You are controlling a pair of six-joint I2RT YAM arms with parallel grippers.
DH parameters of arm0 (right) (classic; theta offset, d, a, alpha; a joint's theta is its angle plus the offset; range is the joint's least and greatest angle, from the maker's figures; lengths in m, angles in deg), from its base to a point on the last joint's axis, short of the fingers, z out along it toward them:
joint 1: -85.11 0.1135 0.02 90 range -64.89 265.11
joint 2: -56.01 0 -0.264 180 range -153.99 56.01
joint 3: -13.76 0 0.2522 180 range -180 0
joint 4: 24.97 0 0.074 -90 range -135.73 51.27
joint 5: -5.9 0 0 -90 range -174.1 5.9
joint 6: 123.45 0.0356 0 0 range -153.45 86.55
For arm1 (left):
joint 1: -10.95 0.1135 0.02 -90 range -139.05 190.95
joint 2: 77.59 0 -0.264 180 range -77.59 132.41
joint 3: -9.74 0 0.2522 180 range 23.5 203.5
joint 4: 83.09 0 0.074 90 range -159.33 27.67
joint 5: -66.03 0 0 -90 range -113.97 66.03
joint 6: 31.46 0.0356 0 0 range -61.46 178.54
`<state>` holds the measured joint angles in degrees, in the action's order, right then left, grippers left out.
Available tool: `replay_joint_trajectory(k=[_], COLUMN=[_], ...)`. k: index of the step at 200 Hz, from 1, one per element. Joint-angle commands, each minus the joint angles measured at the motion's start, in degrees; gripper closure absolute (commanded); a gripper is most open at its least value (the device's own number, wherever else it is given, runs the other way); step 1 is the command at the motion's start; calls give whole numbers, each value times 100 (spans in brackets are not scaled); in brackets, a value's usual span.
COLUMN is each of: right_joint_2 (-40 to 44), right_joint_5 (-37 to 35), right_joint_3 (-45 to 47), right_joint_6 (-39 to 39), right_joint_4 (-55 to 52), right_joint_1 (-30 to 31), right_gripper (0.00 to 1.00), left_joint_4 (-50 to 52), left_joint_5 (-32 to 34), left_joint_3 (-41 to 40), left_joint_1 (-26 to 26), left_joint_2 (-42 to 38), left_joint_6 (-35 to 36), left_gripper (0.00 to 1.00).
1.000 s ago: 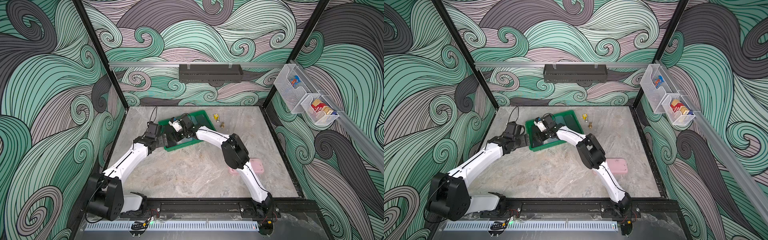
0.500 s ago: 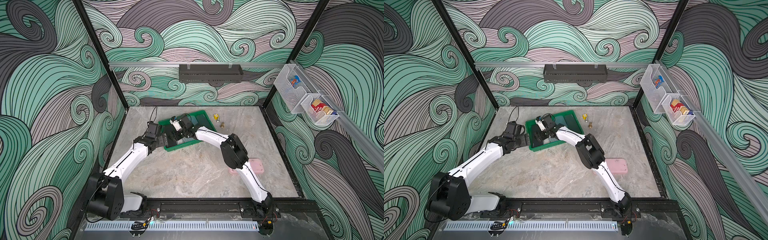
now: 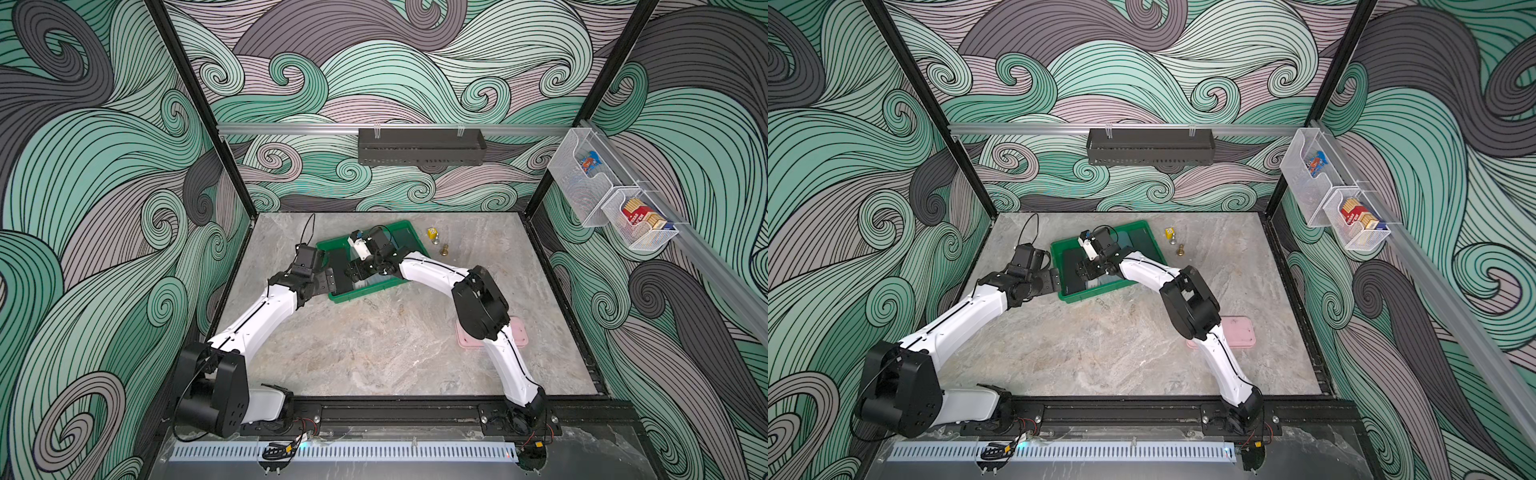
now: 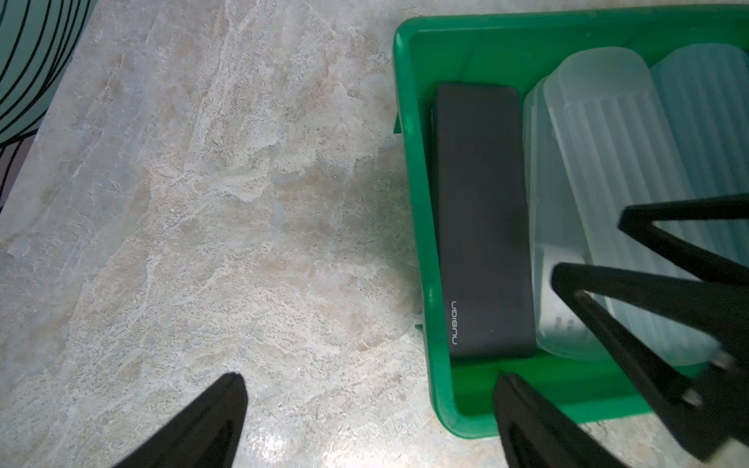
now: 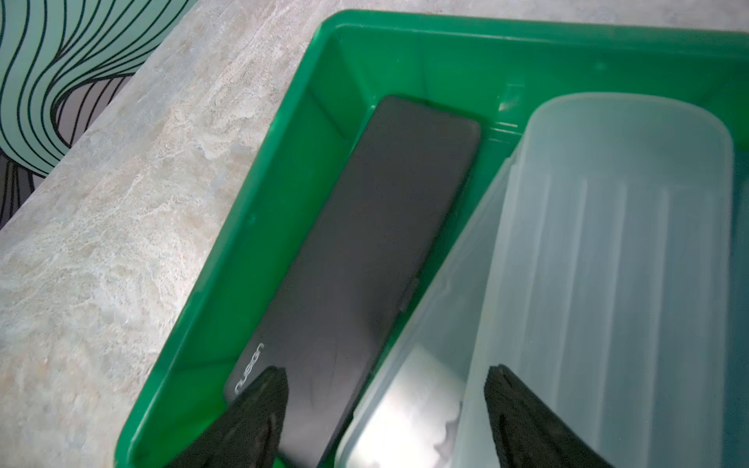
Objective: Put the pencil case into the storage box
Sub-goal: Place the pencil case at the storage box.
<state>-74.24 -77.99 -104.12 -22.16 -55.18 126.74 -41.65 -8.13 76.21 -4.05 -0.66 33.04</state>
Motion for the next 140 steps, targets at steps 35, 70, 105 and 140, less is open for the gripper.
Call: replay_joint_trajectory(k=[35,70,105,140], right_joint_2=[2074,2193,1795,1525], right_joint_5=[-344,-179,-109,-135], right_joint_3=[1799,2194,2024,2013], right_joint_6=[-179,-390,-281,-206], right_joint_4=[-13,-19,10,1], right_joint_1=[-829,-1107,-1076,-1074], right_gripper=[26,26,27,27], left_joint_4=[193,255,254,264], left_joint_5=[-109,-164,-151,-145], left_joint_3=[263,264,205,139], left_joint_1=[50,50,50,50], left_joint_2=[96,108,86,34], left_joint_6=[34,-1,31,37], left_gripper=[1,1,1,1])
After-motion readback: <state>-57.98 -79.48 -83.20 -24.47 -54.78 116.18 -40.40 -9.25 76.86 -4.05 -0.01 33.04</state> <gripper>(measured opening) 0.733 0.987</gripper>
